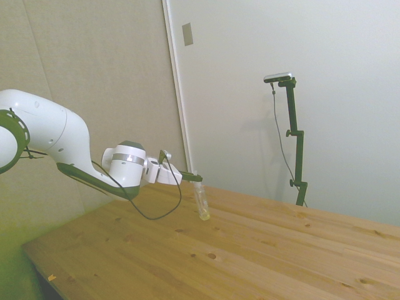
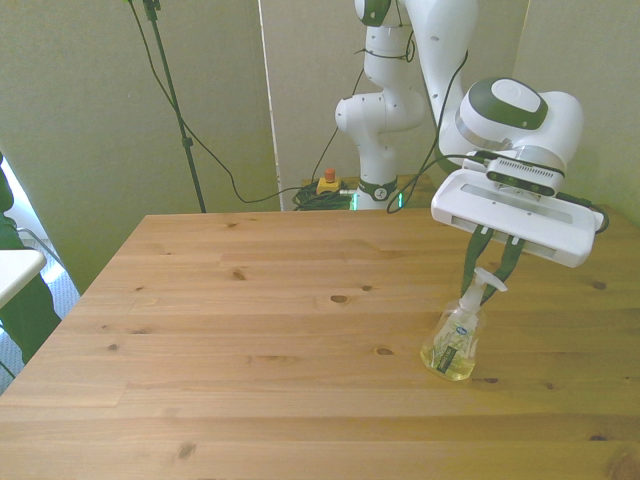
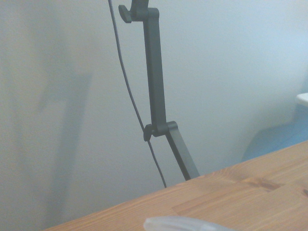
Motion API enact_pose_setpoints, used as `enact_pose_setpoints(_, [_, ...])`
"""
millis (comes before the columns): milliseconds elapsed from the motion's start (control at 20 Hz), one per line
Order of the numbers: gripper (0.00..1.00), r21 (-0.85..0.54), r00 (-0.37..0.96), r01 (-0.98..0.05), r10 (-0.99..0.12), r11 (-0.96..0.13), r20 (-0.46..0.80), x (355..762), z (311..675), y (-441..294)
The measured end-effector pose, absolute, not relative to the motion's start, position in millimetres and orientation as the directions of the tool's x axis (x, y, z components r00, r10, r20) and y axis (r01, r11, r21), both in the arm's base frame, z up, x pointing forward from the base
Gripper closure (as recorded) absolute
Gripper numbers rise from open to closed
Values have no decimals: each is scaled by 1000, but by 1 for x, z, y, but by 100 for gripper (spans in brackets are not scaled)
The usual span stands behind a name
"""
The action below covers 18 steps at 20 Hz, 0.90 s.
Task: Stand the sanitizer
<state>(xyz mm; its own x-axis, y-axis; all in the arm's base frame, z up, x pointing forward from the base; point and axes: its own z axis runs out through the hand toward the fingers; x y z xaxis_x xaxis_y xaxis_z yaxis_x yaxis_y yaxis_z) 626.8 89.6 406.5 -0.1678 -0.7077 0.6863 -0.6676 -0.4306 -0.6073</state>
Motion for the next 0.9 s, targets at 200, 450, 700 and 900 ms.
enact_pose_setpoints(200, [0,-609,-163,-676,-721,-415,673,625,404,78])
enact_pose_setpoints(450, [0,-615,-164,-683,-738,-394,655,625,403,77])
enact_pose_setpoints(700, [0,-610,-110,-705,-793,-363,599,622,412,83])
enact_pose_setpoints(900, [0,-583,-45,-728,-824,-360,565,606,433,82])
